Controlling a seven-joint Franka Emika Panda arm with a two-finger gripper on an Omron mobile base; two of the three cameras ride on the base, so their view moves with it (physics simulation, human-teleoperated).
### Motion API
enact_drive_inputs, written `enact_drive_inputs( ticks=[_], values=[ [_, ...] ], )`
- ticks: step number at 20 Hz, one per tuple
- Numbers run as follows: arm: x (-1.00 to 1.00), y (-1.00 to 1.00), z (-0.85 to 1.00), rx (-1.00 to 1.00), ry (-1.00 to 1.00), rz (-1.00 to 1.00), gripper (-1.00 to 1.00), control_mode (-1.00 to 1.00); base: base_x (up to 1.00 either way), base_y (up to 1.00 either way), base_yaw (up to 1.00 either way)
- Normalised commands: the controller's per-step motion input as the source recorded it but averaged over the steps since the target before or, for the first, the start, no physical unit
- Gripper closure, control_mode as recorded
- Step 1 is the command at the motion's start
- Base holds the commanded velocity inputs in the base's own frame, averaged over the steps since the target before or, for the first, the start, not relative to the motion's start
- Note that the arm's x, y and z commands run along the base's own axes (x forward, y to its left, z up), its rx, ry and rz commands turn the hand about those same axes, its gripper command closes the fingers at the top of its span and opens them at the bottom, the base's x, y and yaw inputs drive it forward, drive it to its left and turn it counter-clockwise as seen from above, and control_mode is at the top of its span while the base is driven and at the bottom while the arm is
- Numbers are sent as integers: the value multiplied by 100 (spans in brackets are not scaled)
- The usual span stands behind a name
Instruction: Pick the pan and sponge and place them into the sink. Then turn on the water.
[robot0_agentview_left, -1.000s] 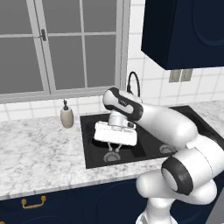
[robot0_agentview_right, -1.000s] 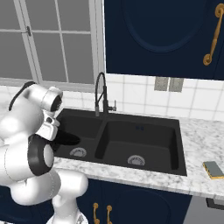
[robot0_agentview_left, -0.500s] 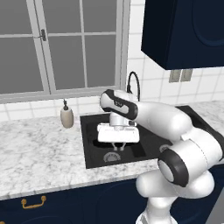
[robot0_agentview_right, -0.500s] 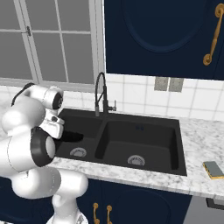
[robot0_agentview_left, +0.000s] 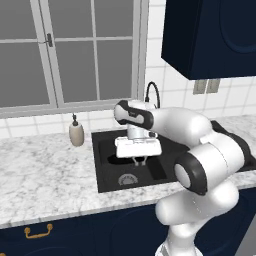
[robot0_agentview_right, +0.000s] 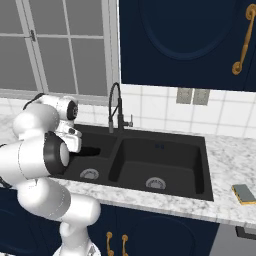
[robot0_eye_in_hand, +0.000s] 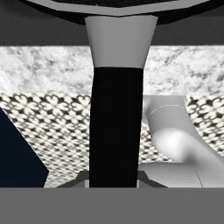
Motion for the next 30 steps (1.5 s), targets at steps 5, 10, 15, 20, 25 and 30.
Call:
enact_drive_inputs(
  ticks=[5,10,15,20,25,30],
  values=[
    [1,-27,-15,0,0,7,100,-100,0,0,0],
    [1,-27,-40,0,1,6,100,-100,0,0,0],
    [0,-23,-33,0,3,6,100,-100,0,0,0],
    [8,-7,-18,0,0,6,100,-100,0,0,0],
    [27,0,-13,0,0,5,100,-100,0,0,0],
    [39,0,-5,0,0,1,100,-100,0,0,0]
  ],
)
